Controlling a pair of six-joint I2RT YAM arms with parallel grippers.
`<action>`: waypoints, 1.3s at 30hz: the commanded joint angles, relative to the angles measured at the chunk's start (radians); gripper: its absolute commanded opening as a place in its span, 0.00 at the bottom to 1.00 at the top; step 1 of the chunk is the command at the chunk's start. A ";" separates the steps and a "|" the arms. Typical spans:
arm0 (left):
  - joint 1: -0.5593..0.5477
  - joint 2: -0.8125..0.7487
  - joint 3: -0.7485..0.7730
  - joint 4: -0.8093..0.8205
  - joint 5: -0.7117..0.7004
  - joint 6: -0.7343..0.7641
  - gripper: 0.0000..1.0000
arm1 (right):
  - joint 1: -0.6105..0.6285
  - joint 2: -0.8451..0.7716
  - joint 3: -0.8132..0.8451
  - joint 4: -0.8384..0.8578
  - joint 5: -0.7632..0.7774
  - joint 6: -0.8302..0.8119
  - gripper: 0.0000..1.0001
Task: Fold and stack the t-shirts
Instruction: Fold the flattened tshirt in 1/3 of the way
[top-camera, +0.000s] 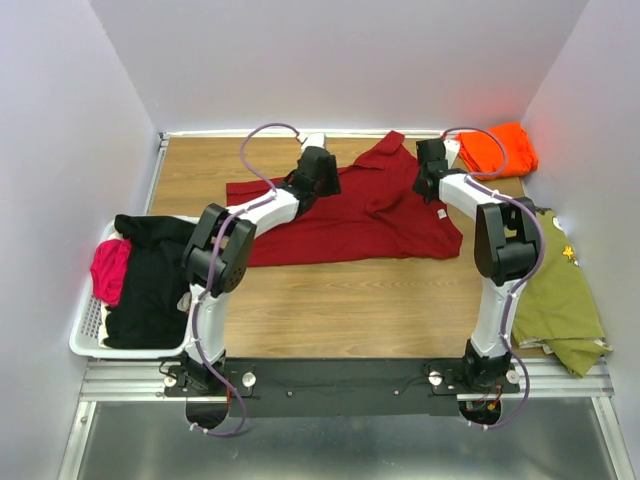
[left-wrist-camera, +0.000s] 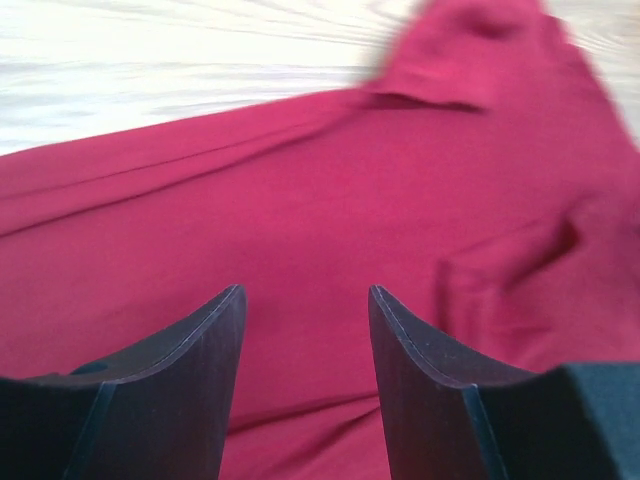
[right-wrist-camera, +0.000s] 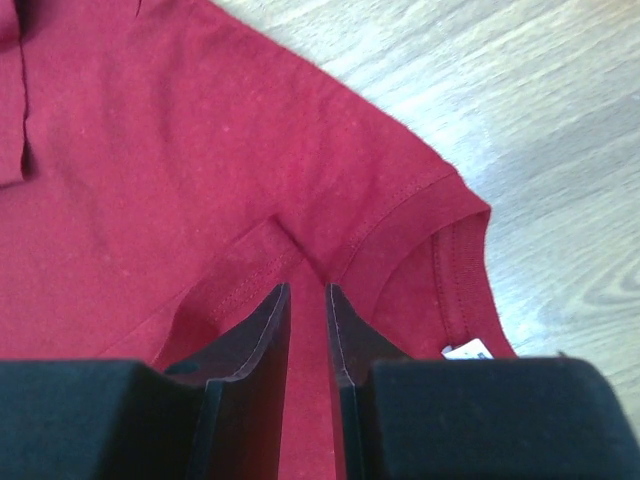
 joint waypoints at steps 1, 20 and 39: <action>-0.047 0.093 0.111 0.069 0.164 0.022 0.61 | -0.006 0.022 -0.019 -0.018 -0.040 0.027 0.28; -0.153 0.334 0.337 0.040 0.210 0.022 0.57 | -0.006 -0.002 -0.073 -0.016 -0.069 0.027 0.28; -0.156 0.331 0.356 -0.037 0.017 0.025 0.00 | -0.006 -0.018 -0.101 -0.016 -0.072 0.035 0.27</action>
